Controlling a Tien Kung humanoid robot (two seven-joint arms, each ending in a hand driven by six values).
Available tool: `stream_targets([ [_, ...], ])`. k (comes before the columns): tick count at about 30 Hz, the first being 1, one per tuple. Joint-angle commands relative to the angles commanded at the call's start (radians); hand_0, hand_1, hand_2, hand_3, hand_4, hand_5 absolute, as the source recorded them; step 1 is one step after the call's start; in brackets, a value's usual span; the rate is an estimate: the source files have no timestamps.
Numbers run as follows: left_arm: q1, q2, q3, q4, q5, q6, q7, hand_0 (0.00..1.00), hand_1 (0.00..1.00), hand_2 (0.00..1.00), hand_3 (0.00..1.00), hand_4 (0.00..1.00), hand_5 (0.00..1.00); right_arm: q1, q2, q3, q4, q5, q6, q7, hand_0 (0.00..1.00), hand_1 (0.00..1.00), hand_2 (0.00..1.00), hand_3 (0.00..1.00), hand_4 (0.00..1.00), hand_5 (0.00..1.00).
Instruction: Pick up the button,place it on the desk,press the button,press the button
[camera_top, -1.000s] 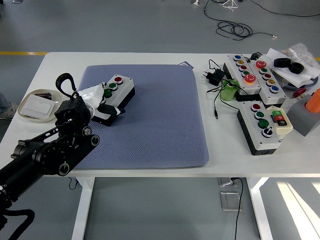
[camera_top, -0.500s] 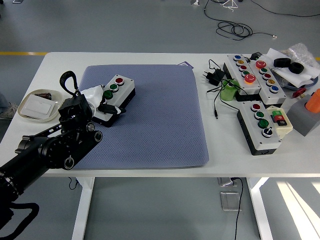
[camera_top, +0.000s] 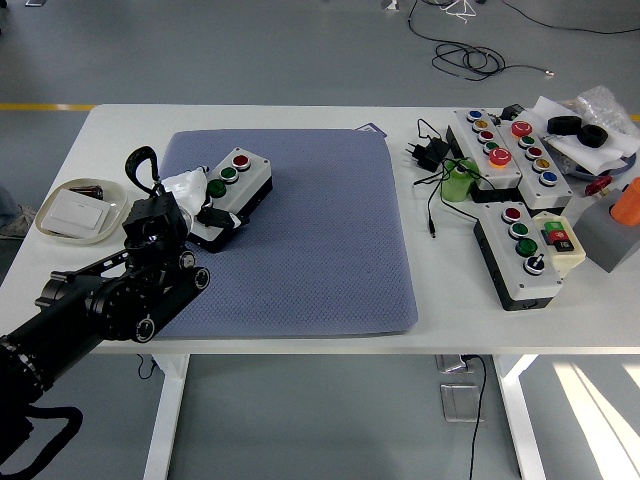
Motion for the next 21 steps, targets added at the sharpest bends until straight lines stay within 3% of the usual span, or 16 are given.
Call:
stream_targets([
  [2, -0.002, 0.001, 0.002, 0.006, -0.010, -0.010, 0.000, 0.670, 0.853, 0.926, 0.876, 0.680, 0.239, 0.000, 0.000, 0.004, 0.000, -0.004, 0.000, 0.000, 0.787, 0.797, 0.817, 0.751, 0.412, 0.479],
  [3, -0.003, 0.001, 0.003, 0.010, -0.010, -0.013, 0.000, 0.576, 0.604, 0.671, 0.789, 0.513, 0.078, 0.001, -0.001, 0.006, 0.000, -0.006, 0.000, 0.000, 0.787, 0.797, 0.817, 0.751, 0.412, 0.479],
  [8, -0.003, 0.004, 0.007, 0.019, 0.000, -0.012, 0.000, 0.576, 0.604, 0.671, 0.789, 0.513, 0.078, 0.006, -0.003, 0.015, 0.000, -0.012, -0.001, 0.000, 0.787, 0.797, 0.817, 0.751, 0.412, 0.479],
  [9, -0.002, 0.005, 0.007, 0.019, 0.009, -0.007, 0.000, 0.448, 0.423, 0.425, 0.667, 0.437, 0.002, 0.007, -0.004, 0.015, 0.000, -0.012, -0.002, 0.000, 0.787, 0.797, 0.817, 0.751, 0.412, 0.479],
  [14, 0.001, 0.010, 0.010, 0.017, 0.036, 0.006, 0.000, 0.448, 0.423, 0.425, 0.667, 0.437, 0.002, 0.008, -0.004, 0.017, 0.000, -0.012, -0.003, 0.001, 0.787, 0.797, 0.817, 0.751, 0.412, 0.479],
  [15, 0.001, 0.011, 0.012, 0.017, 0.038, 0.008, 0.000, 0.340, 0.305, 0.306, 0.526, 0.439, 0.002, 0.008, -0.004, 0.018, 0.000, -0.012, -0.003, 0.000, 0.787, 0.797, 0.817, 0.751, 0.412, 0.479],
  [20, 0.002, 0.015, 0.021, 0.019, 0.034, 0.019, 0.000, 0.340, 0.305, 0.306, 0.526, 0.439, 0.002, 0.008, -0.004, 0.016, 0.000, -0.005, -0.004, 0.002, 0.787, 0.797, 0.817, 0.751, 0.412, 0.479],
  [21, 0.003, 0.016, 0.024, 0.016, 0.041, 0.020, 0.000, 0.169, 0.179, 0.186, 0.366, 0.309, 0.002, 0.008, -0.004, 0.017, 0.000, -0.005, -0.004, 0.002, 0.787, 0.797, 0.817, 0.751, 0.412, 0.479],
])
